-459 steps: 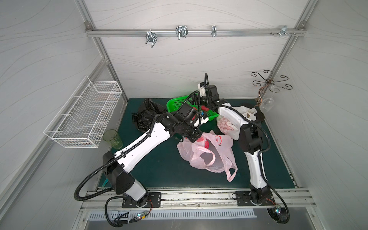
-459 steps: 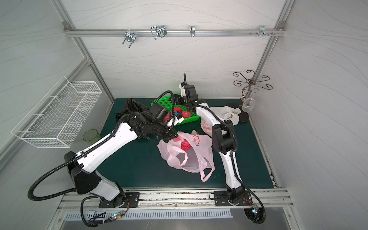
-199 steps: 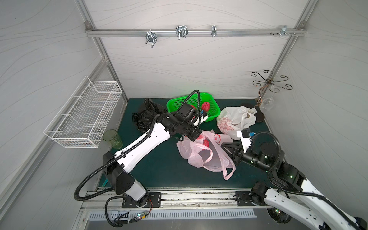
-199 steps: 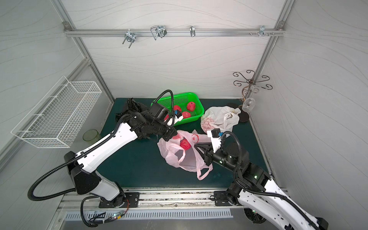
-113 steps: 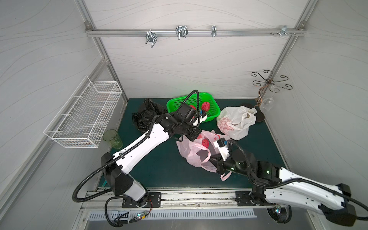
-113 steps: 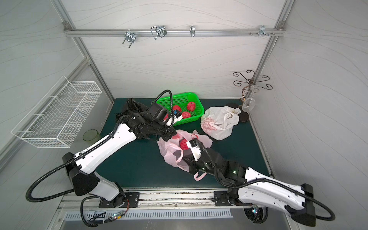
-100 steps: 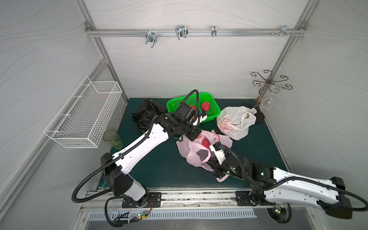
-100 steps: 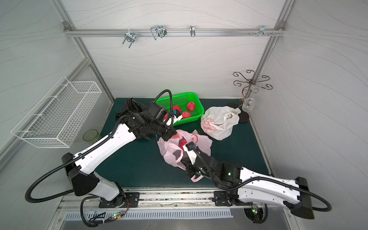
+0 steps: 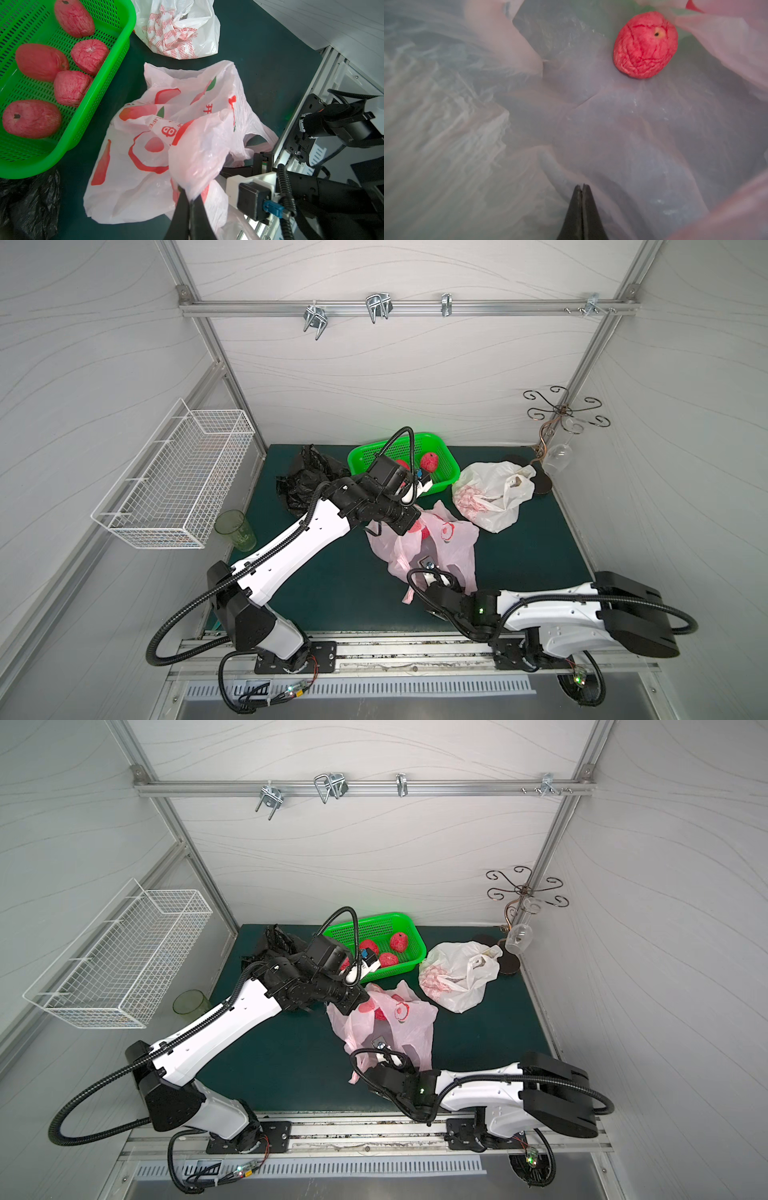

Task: Untie the knot of a plastic bag & take out the apple
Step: Pick up the apple from the plastic bag.

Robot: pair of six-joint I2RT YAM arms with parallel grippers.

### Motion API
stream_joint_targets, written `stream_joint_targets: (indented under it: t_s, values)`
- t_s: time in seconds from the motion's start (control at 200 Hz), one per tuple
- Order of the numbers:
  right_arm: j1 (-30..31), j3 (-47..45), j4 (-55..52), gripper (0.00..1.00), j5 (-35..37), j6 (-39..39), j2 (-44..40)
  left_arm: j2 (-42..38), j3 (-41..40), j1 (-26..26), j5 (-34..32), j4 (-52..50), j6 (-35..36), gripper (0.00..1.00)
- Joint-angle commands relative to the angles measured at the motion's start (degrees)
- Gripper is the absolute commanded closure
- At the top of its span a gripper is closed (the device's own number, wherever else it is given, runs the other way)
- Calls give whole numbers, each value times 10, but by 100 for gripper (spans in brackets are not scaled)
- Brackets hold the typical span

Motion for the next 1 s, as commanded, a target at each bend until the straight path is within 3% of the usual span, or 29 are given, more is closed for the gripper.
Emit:
stream_joint_targets:
  t_s: [0.0,0.33,0.75,0.795,0.865,0.995]
  values:
    - [-40,26,10,92,-20,12,3,0,21,0,33,-4,12,100]
    - [-199,-13,67,92,-189,-20,-90,4,27,0,63,-11,17,100]
    - [-179,31,135,93,-304,-47,12,8,24,0,71,-3,8,100]
    - [-178,34,149,88,-314,-46,18,10,24,0,73,-2,8,100]
    - [-179,42,161,72,-314,-44,29,11,24,0,77,-3,8,100]
    - [-179,36,213,25,-282,-37,63,10,23,0,89,0,7,100]
